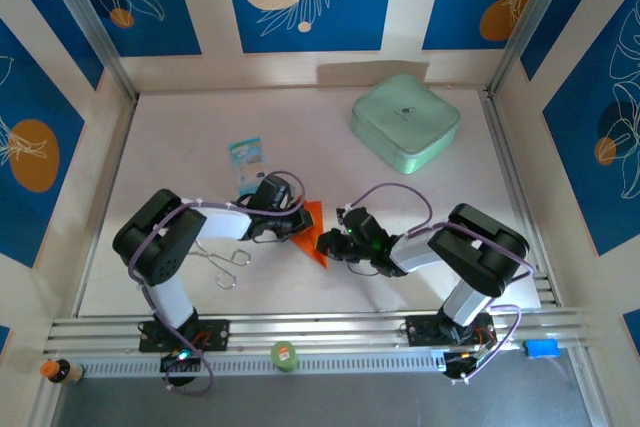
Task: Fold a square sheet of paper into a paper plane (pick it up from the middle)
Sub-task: Fourth fold the wing at the center of the table.
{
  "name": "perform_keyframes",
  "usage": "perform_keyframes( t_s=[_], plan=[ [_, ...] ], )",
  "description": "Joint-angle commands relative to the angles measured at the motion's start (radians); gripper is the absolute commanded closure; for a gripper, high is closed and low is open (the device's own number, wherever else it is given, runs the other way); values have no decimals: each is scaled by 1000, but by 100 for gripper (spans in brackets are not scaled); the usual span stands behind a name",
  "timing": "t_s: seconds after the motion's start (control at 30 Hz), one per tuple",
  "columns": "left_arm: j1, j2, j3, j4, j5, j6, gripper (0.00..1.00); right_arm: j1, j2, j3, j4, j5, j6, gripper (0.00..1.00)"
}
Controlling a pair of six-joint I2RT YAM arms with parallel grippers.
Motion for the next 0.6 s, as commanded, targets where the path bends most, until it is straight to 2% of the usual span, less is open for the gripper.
perform_keyframes(
  t_s=[0.0,0.27,0.57],
  plan=[
    [-7,12,24,-53,7,42,97,-3,15,-14,-142,-7,10,97],
    [-7,45,34,-61,22,53,97,-5,8,7,-171,-22,3,96],
    [-7,60,35,-84,17,70,97,-6,-59,26,-244,-24,-2,89]
  ],
)
